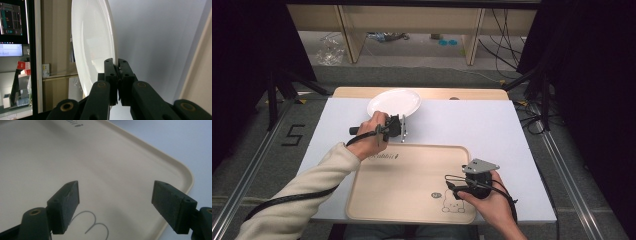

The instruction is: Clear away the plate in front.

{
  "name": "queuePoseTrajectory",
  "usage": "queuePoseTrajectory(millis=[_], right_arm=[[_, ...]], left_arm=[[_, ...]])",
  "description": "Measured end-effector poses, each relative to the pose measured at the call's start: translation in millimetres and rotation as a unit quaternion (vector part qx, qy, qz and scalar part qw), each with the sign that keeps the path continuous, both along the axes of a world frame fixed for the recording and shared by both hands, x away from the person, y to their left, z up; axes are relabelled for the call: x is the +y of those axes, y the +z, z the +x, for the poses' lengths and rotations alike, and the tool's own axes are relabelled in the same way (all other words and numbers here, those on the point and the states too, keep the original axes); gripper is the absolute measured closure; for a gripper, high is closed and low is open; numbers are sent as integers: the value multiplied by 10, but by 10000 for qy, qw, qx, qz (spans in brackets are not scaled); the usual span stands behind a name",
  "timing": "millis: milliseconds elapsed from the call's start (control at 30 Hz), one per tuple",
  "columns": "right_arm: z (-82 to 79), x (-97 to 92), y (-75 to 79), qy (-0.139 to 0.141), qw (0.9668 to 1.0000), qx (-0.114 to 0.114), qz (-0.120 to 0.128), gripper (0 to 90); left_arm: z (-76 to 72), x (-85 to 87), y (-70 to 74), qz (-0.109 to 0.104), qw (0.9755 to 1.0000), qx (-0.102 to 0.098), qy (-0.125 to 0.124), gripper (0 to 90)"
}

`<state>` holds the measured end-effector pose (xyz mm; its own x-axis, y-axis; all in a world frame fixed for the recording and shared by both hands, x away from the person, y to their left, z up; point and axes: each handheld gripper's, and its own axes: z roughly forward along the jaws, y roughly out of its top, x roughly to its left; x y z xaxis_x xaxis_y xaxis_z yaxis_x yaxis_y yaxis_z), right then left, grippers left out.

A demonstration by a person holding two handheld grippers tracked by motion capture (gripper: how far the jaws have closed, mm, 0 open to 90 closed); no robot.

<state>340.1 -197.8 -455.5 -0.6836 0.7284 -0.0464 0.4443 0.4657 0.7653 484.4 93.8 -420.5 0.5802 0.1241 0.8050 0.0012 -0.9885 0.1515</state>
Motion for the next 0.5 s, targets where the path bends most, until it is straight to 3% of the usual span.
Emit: queuePoseTrajectory(millis=[500], right_arm=[[-6, 1, 2, -30, 10000, 49, -4, 234]], left_arm=[[-96, 4, 64, -43, 9999, -80, -72, 873]])
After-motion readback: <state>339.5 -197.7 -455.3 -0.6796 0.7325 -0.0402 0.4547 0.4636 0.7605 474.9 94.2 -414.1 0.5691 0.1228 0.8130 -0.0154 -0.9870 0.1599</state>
